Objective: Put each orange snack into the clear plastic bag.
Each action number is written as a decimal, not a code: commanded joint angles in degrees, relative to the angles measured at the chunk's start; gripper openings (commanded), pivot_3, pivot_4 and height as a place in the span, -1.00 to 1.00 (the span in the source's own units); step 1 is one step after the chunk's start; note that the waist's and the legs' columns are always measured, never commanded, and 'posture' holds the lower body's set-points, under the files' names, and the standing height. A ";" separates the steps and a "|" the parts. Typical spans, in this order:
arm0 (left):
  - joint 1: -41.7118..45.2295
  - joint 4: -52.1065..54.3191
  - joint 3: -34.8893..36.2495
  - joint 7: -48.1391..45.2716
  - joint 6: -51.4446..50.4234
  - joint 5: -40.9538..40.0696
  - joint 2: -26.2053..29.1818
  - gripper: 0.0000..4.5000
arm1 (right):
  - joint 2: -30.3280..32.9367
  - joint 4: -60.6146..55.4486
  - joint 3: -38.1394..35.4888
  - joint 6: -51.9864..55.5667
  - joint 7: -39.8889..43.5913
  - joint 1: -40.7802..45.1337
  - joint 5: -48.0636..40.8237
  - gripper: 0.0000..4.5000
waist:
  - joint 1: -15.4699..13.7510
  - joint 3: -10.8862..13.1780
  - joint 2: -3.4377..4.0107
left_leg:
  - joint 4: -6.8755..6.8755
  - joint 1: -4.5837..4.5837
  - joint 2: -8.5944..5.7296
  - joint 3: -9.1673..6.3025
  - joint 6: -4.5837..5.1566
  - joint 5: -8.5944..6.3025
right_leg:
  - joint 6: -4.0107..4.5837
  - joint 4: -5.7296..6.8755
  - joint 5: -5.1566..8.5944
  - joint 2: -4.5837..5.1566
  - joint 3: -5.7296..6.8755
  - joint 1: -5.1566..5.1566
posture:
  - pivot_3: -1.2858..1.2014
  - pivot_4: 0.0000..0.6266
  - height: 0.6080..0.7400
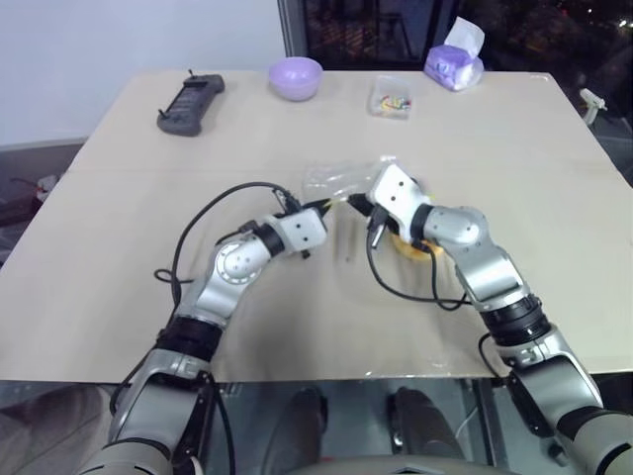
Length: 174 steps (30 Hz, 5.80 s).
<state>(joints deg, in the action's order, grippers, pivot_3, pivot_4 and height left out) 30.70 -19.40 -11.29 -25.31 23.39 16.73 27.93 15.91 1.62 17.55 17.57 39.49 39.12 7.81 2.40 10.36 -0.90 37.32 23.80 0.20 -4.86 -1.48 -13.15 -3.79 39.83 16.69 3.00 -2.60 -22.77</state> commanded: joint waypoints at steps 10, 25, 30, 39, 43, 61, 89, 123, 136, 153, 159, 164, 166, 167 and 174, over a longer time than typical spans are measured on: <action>0.13 2.13 0.47 -0.38 1.63 -0.98 0.42 -1.00 | 0.08 1.82 0.25 -2.40 -1.84 1.15 1.51 -0.98 | 0.01 0.00 0.00 | 0.00 0.00 0.00 0.00 0.00 0.00 | 0.00 0.00 0.00 0.00 0.00 0.00 | 0.03 -0.52 1.00; -0.73 2.65 -0.52 -2.68 2.95 -0.99 0.19 -1.00 | -0.62 3.41 0.30 -2.54 -3.31 2.24 3.34 -0.98 | 0.01 0.00 0.00 | 0.00 0.00 0.00 0.00 0.00 0.00 | 0.00 0.00 0.00 0.00 0.00 0.00 | 0.03 -0.52 1.00; -0.71 2.20 -0.38 -2.78 3.26 -0.82 0.52 -1.00 | -0.47 3.54 0.34 -3.00 -3.19 2.85 3.84 -0.98 | 0.04 0.00 0.00 | 0.00 0.00 0.00 0.00 0.00 0.00 | 0.00 0.00 0.00 0.00 0.00 0.00 | 0.03 -0.52 1.00; -0.75 1.34 -0.86 -2.83 4.16 0.18 1.00 -1.00 | 0.42 3.50 0.32 -3.74 -2.80 3.66 4.68 -0.98 | 0.01 0.00 0.00 | 0.00 0.00 0.00 0.00 0.00 0.00 | 0.00 0.00 0.00 0.00 0.00 0.00 | 0.03 -0.52 1.00; -0.41 1.14 -0.94 -2.91 4.32 0.20 0.87 -1.00 | 0.38 3.15 0.60 -3.87 -2.64 3.70 4.97 -0.98 | 0.03 0.00 0.00 | 0.00 0.00 0.00 0.00 0.01 0.00 | 0.00 0.00 0.00 0.00 0.00 0.00 | 0.03 -0.52 1.00; 0.95 -0.56 -0.16 -2.17 3.62 -0.34 0.29 -1.00 | 4.91 -9.21 -3.82 8.85 9.42 0.07 -9.18 -0.98 | 0.06 0.00 0.00 | 0.00 0.01 0.00 -0.01 0.01 -0.01 | 0.00 0.00 0.00 0.00 0.00 0.00 | 0.03 -0.52 1.00; 0.24 0.69 -0.45 -3.23 3.86 -0.97 -0.65 -1.00 | 1.67 -3.75 -3.92 11.98 2.16 1.94 -11.93 -0.98 | 0.03 0.00 0.00 | 0.00 0.01 0.00 -0.04 0.01 -0.01 | 0.00 -0.01 0.00 0.00 0.04 0.02 | 0.03 -0.52 1.00; 0.93 1.02 -0.45 -4.20 3.66 -1.35 -1.00 -1.00 | 3.99 1.40 -0.23 6.35 -0.87 2.32 -3.23 -0.98 | 0.01 0.00 0.00 | 0.00 0.01 0.00 -0.04 0.01 -0.01 | 0.00 -0.01 0.00 0.00 0.04 0.02 | 0.03 -0.52 1.00; 1.04 0.64 -0.40 -3.93 3.74 -1.06 -1.26 -1.00 | 5.07 1.35 -2.75 5.82 0.06 2.48 -3.56 -0.98 | 0.00 0.00 0.00 | 0.00 0.01 0.00 -0.04 0.01 -0.01 | 0.00 -0.02 0.00 0.00 0.04 0.02 | 0.03 -0.52 1.00; 1.02 0.07 0.12 -3.73 3.19 -2.11 -1.70 -1.00 | 13.07 -5.00 -11.07 9.52 1.32 -5.32 -9.54 0.00 | 0.02 0.01 0.01 | 0.00 0.00 -0.01 -0.02 0.02 -0.01 | 0.00 -0.03 0.00 0.01 0.03 0.04 | 0.03 -0.52 1.00; 0.98 0.25 -0.07 -3.54 3.09 -1.98 -2.09 -1.00 | 11.29 -10.35 -17.08 18.60 -0.29 -9.13 -16.63 0.13 | -0.04 0.00 0.01 | 0.00 0.02 0.00 -0.03 0.02 -0.01 | 0.00 -0.04 0.00 0.01 0.03 0.05 | 0.03 -0.52 1.00; 1.12 -0.04 -0.21 -3.46 3.16 -1.88 -2.44 -1.00 | 6.78 -14.49 -19.99 25.67 -4.58 -9.27 -21.39 0.13 | -0.05 0.00 0.01 | 0.00 0.01 0.00 -0.04 0.02 -0.01 | 0.00 -0.01 0.00 0.01 0.04 0.06 | 0.03 -0.52 1.00; 1.14 0.07 -0.39 -3.48 3.08 -1.80 -2.75 -1.00 | 4.77 -15.33 -19.58 27.17 -6.82 -8.68 -21.85 0.13 | 0.00 0.00 0.01 | 0.00 0.00 0.00 -0.04 0.02 -0.01 | 0.00 -0.01 0.00 0.00 0.04 0.06 | 0.03 -0.52 1.00; 1.14 0.16 -0.45 -3.51 3.03 -1.78 -2.87 -1.00 | 4.16 -15.70 -19.18 27.60 -7.49 -8.53 -21.99 0.13 | -0.02 0.00 0.01 | 0.00 0.01 0.00 -0.04 0.02 -0.01 | 0.00 -0.01 0.00 0.00 0.04 0.06 | 0.03 -0.52 1.00; 1.42 0.49 -0.52 -3.41 2.56 -1.64 -3.61 -1.00 | 0.42 -14.28 -12.66 25.04 -10.88 -5.81 -19.27 0.13 | 0.04 0.00 0.01 | 0.00 0.00 0.00 -0.04 0.02 -0.01 | 0.00 0.00 0.00 0.00 0.04 0.05 | 0.03 -0.52 1.00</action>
<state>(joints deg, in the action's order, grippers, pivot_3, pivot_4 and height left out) 31.18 -20.79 -11.87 -29.51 25.94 15.56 24.35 16.64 -11.39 4.71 44.38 29.62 31.64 -11.87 2.43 10.36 -0.89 37.32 23.80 0.20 -4.92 -1.46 -13.15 -3.79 39.82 16.69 2.99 -2.55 -22.72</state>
